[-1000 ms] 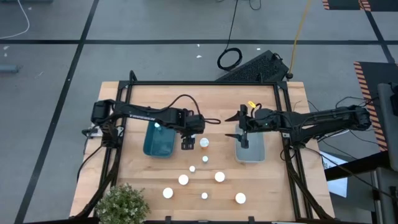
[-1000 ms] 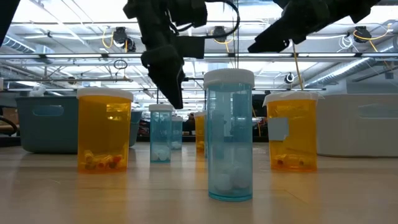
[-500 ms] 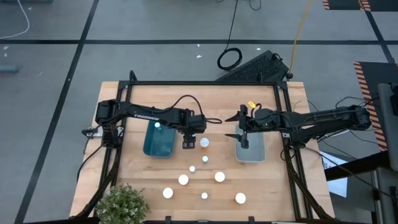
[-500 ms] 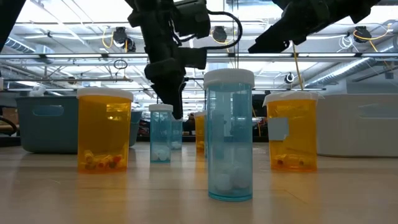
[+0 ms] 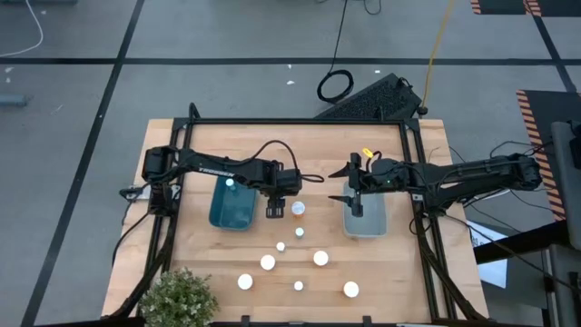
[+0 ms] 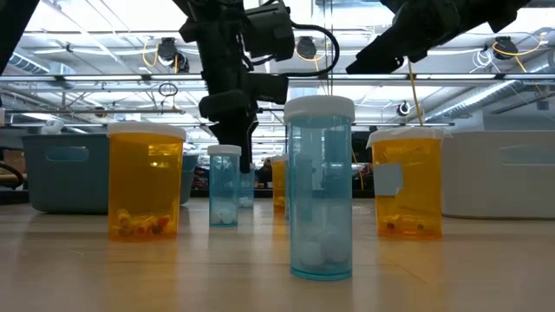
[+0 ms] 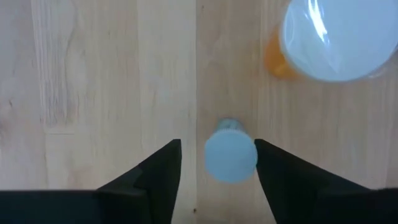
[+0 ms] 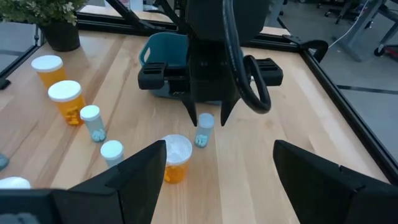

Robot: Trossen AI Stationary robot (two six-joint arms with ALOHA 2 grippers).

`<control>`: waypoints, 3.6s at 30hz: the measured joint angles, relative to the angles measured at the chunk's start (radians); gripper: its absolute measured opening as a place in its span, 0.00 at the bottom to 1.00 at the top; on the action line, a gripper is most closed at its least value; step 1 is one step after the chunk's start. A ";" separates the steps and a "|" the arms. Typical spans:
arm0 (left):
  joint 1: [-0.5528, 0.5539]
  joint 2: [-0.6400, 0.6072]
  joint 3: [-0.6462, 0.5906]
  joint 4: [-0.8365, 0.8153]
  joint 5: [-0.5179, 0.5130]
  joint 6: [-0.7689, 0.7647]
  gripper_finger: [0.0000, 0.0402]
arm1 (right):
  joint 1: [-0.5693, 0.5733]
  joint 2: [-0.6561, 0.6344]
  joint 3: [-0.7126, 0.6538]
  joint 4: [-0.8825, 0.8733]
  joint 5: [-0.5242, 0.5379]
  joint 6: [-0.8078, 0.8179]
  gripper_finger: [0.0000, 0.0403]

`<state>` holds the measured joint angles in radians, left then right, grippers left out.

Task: Pick and place medicine bottles into bin by pill shape (circle, oval)
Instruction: Put the blue pill bottle into the blue bin

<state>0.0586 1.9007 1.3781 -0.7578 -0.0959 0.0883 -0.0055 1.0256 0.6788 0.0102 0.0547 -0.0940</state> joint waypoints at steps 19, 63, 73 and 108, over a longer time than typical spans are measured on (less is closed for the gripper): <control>-0.003 0.008 0.000 -0.004 0.018 -0.005 0.31 | 0.000 0.000 0.000 0.000 0.000 -0.001 0.71; -0.107 -0.444 -0.086 -0.430 -0.132 -0.231 0.32 | 0.000 0.000 0.000 0.007 0.000 0.000 0.71; -0.085 -0.445 -0.284 -0.248 -0.091 -0.228 0.32 | 0.000 0.000 0.000 0.007 0.000 0.000 0.71; -0.021 -0.444 -0.517 0.028 -0.143 -0.171 0.32 | 0.000 0.000 0.000 0.007 0.000 0.003 0.71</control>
<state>0.0373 1.4563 0.8608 -0.7300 -0.2390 -0.0826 -0.0059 1.0260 0.6785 0.0174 0.0547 -0.0910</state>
